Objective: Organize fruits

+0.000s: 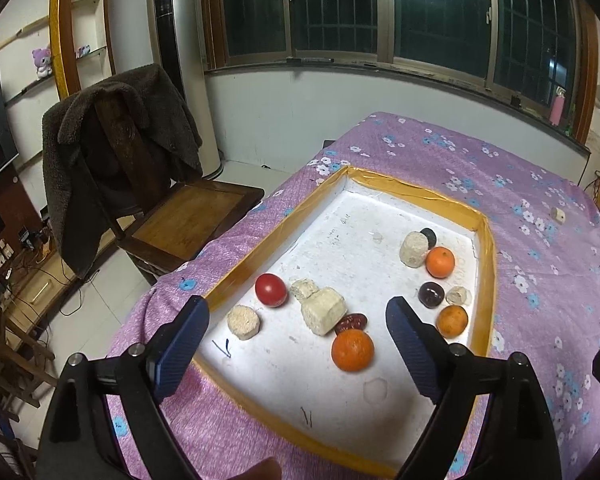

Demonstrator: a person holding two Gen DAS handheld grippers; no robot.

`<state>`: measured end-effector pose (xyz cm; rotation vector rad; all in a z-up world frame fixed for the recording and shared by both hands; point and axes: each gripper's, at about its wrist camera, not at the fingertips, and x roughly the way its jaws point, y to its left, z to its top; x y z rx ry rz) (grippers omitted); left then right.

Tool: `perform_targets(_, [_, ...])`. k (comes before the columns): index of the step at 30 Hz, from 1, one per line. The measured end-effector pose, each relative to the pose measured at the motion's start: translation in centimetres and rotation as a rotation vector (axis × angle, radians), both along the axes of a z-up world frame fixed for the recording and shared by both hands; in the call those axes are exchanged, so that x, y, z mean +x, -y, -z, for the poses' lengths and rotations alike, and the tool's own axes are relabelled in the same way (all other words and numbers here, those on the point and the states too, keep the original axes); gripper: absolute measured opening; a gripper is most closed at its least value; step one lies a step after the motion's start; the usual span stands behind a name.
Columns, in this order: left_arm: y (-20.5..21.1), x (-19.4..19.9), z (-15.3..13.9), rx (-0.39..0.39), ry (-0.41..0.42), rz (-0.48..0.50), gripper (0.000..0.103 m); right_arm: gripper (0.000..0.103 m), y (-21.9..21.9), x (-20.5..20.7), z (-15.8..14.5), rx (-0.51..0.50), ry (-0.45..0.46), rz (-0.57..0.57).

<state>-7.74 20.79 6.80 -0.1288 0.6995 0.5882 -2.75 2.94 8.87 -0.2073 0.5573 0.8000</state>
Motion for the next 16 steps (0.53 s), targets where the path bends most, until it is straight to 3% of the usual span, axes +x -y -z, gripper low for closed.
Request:
perform_targets(5, [0.1, -0.5, -0.4, -0.002, 0.01, 0.002, 0.103, 0.103, 1.0, -0.6, -0.2, -0.002, 0.006, 0.01])
perform_targets(12, [-0.3, -0.4, -0.2, -0.043, 0.03, 0.026, 0.103, 0.103, 1.2, -1.3, -0.8, -0.005, 0.028, -0.001])
perform_targets(16, [-0.3, 0.0, -0.2, -0.028, 0.019, 0.026, 0.103, 0.103, 1.1, -1.8, -0.9, -0.006, 0.035, -0.01])
